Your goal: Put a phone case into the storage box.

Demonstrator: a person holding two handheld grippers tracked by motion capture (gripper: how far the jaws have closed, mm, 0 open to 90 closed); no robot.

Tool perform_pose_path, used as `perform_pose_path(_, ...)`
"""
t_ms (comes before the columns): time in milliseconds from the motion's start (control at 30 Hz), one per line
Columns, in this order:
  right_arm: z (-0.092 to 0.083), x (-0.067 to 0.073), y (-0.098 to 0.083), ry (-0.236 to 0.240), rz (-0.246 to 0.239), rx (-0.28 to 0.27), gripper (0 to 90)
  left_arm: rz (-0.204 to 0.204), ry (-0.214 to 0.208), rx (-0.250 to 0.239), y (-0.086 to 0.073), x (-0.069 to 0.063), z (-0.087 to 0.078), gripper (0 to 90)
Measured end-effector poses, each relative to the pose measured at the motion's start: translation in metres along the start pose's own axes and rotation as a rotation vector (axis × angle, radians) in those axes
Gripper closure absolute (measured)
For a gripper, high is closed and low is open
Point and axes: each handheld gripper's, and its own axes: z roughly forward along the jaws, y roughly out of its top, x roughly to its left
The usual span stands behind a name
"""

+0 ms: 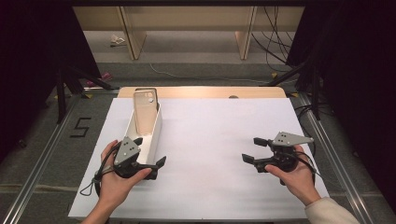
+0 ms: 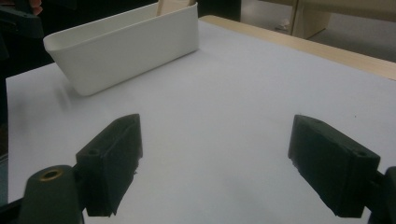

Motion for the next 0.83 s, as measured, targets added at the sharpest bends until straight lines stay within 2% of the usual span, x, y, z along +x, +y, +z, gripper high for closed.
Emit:
perform_pose_path(367,0.0004,0.0005,0.0002,0.003,-0.001,0.001,18.6,0.002,0.009,0.003,-0.0100,-0.0006,-0.0035,0.0)
perform_pose_path(833,0.0009,0.0003,-0.0009,0.002,0.006,-0.002,18.8,-0.002,0.035,-0.009,-0.0106,0.0032,-0.0054,0.0)
